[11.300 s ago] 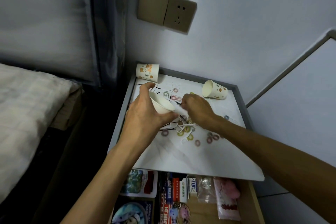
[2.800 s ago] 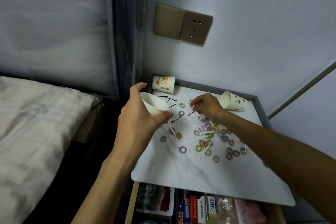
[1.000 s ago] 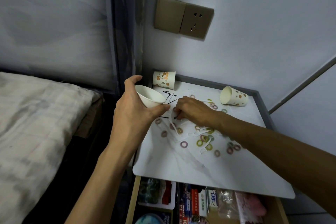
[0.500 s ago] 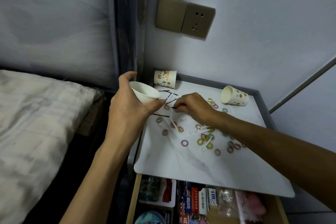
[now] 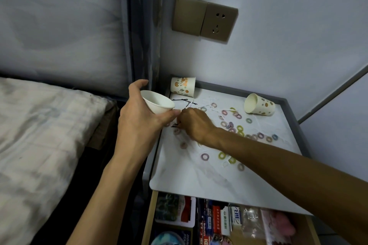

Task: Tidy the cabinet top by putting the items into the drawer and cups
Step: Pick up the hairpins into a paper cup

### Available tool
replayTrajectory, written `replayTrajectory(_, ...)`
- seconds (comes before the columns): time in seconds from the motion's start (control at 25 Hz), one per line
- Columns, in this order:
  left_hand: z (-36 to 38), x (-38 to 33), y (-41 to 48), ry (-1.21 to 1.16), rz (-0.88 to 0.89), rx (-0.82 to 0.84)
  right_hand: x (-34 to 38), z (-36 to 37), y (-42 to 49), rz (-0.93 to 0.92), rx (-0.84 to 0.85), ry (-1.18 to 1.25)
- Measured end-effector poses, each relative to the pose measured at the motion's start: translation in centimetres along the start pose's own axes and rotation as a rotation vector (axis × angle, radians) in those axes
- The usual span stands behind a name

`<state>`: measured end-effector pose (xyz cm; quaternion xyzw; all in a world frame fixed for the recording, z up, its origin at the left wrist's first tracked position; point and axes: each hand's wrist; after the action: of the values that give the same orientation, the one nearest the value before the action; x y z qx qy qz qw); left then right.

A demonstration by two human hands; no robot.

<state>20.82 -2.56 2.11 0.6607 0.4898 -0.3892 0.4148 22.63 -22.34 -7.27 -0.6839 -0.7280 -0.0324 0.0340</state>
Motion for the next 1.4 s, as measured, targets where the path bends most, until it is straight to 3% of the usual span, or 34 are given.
replayTrajectory(0.12,0.1,-0.1,-0.1,-0.011,0.003,0.012,-0.6,-0.6,-0.2,0.085,-0.051,0.156)
replayTrajectory(0.2,0.1,-0.2,-0.2,-0.008,0.002,0.016,-0.9,-2.7,0.0,0.229,-0.111,0.54)
replayTrajectory(0.28,0.1,-0.2,-0.2,0.002,-0.008,0.02,-1.3,-6.1,0.2,0.213,-0.202,0.809)
replayTrajectory(0.4,0.4,-0.2,-0.2,0.005,-0.018,0.038,-1.0,-12.0,-0.1,0.016,-0.185,0.71)
replayTrajectory(0.6,1.3,-0.6,-0.3,0.002,-0.024,0.077,3.6,-17.2,-1.4,-0.297,0.127,0.498)
replayTrajectory(0.68,1.3,-0.6,-0.4,0.002,-0.02,0.083,4.2,-17.1,-1.5,-0.35,0.172,0.514)
replayTrajectory(0.84,1.2,-0.5,-0.3,0.013,-0.009,0.053,0.1,-14.2,0.5,-0.115,-0.058,0.685)
replayTrajectory(0.96,1.2,-0.3,-0.2,0.01,-0.007,0.047,-4.1,-8.8,1.5,0.02,0.043,0.31)
replayTrajectory(1.04,1.2,-0.2,-0.2,0.006,-0.005,0.045,-5.7,-5.3,1.6,0.039,0.065,0.188)
replayTrajectory(1.4,1.4,0.1,0.3,0.016,-0.001,0.048,-6.7,-0.9,2.8,0.159,-0.055,0.236)
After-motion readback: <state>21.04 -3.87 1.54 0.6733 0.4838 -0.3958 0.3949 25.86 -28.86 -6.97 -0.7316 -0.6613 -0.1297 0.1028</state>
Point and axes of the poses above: each hand's wrist, its own y-axis towards the middle knuckle, its own z-axis out of the palm, x = y × z, and after that the axes turned 1 degree about y, right-handed
